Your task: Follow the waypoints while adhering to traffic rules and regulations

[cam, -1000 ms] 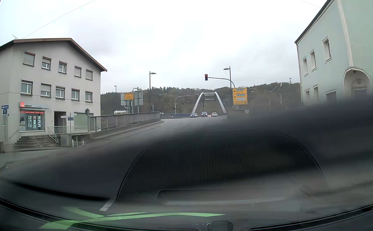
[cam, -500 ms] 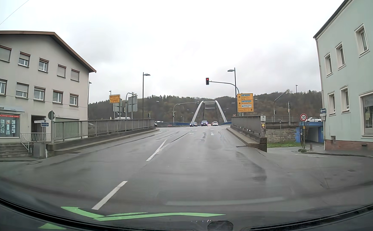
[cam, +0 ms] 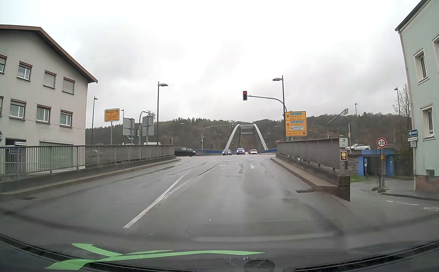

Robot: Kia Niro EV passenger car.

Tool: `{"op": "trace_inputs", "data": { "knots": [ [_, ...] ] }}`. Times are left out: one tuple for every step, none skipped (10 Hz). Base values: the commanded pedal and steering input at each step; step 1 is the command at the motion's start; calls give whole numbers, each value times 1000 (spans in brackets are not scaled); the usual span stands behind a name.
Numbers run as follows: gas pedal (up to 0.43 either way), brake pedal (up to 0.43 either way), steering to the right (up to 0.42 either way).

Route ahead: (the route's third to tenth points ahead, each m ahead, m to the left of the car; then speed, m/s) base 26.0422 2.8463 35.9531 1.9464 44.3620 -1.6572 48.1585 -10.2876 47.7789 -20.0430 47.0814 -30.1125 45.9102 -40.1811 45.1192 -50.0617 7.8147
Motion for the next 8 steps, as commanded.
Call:
{"op": "trace_inputs", "data": {
  "knots": [
    [0,122,1],
    [0,116,1],
    [0,110,1],
    [0,110,2],
    [0,110,7],
    [0,104,17],
    [0,98,20],
    [0,98,20]
  ]
}}
